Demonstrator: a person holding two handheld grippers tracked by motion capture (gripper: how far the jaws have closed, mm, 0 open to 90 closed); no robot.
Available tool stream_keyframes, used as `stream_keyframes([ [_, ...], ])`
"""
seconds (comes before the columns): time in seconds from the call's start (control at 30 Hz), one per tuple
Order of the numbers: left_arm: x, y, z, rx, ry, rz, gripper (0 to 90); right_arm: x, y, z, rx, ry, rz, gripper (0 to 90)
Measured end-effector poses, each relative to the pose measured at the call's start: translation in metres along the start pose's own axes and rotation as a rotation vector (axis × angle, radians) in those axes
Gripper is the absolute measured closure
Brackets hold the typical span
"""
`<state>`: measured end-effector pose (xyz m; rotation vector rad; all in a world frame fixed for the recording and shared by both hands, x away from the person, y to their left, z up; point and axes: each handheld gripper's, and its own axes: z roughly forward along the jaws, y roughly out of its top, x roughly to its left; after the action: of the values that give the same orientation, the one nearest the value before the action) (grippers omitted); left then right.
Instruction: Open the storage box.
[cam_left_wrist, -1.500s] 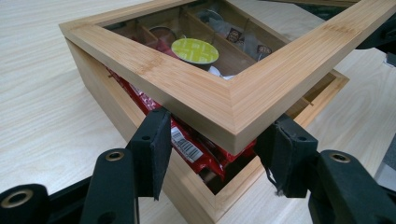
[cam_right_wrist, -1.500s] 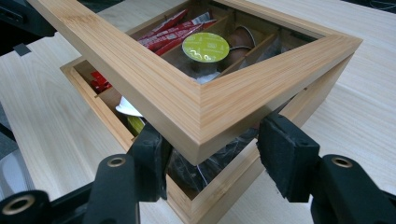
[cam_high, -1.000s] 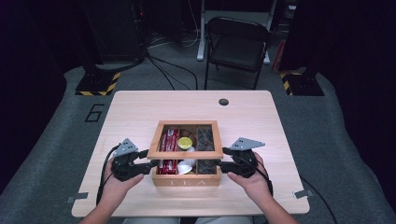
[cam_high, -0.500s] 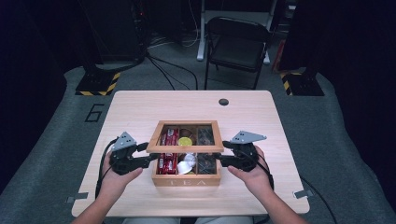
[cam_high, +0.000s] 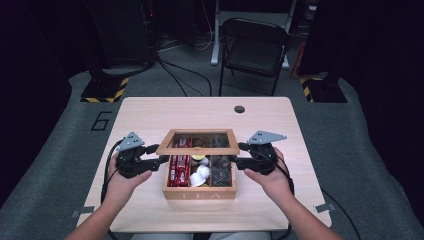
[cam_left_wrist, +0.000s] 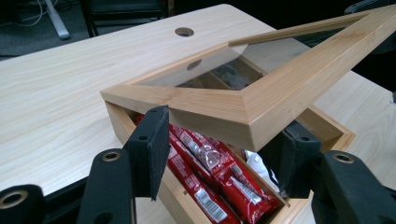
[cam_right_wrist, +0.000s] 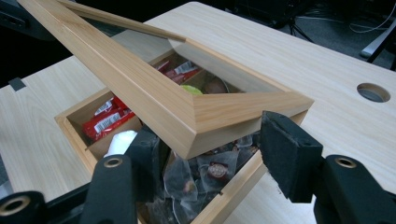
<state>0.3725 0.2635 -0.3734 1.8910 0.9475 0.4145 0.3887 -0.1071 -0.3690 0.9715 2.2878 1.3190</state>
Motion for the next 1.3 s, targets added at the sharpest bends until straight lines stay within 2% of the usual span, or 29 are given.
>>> stream_keyframes([
  [0.37,0.008,0.019,-0.001,-0.012,-0.005,0.007,46.3,-0.008,0.017,0.000,-0.020,0.007,0.021,44.9],
  [0.7,0.014,0.032,0.001,-0.032,0.010,0.006,50.1,-0.015,0.031,0.003,-0.035,0.001,0.040,45.0],
  [0.93,0.020,0.040,0.002,-0.036,0.013,0.011,53.6,-0.018,0.037,0.006,-0.050,-0.029,0.008,47.5],
  [1.17,0.022,0.044,0.004,-0.047,0.018,0.006,53.9,-0.022,0.040,0.010,-0.060,-0.051,-0.002,51.0],
  [1.2,0.022,0.044,0.004,-0.055,0.020,0.008,53.8,-0.022,0.042,0.011,-0.063,-0.062,-0.027,51.8],
  [1.3,0.024,0.045,0.005,-0.064,0.018,0.011,53.3,-0.022,0.044,0.011,-0.061,-0.070,-0.038,52.4],
])
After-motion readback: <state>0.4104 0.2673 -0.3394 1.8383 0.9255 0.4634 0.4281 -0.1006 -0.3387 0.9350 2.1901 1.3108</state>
